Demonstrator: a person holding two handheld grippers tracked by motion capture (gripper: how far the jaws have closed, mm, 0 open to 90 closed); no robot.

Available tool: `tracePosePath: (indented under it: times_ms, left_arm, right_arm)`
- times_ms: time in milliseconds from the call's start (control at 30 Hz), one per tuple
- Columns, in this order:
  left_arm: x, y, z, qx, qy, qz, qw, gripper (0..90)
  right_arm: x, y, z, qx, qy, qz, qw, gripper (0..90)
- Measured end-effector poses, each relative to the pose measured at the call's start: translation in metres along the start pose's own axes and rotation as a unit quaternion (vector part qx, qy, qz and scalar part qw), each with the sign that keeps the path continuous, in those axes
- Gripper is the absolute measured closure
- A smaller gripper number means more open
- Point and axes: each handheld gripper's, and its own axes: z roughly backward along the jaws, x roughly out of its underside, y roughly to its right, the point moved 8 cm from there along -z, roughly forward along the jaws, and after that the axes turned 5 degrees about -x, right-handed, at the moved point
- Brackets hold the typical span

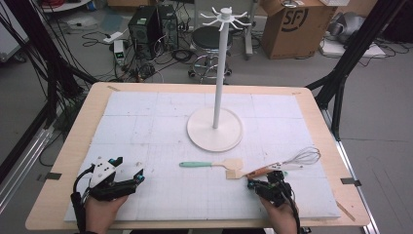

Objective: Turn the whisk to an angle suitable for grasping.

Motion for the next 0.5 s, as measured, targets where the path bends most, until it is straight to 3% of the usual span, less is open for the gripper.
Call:
tracePosePath:
  times_ms: [500]
  left_arm:
    - [0.003,-0.007,0.006,-0.01,0.0,0.004,0.9999,17.1]
  right_arm:
    - [-0.032,0.004,-0.017,0.0,0.012,-0.011,0.9999,89.5]
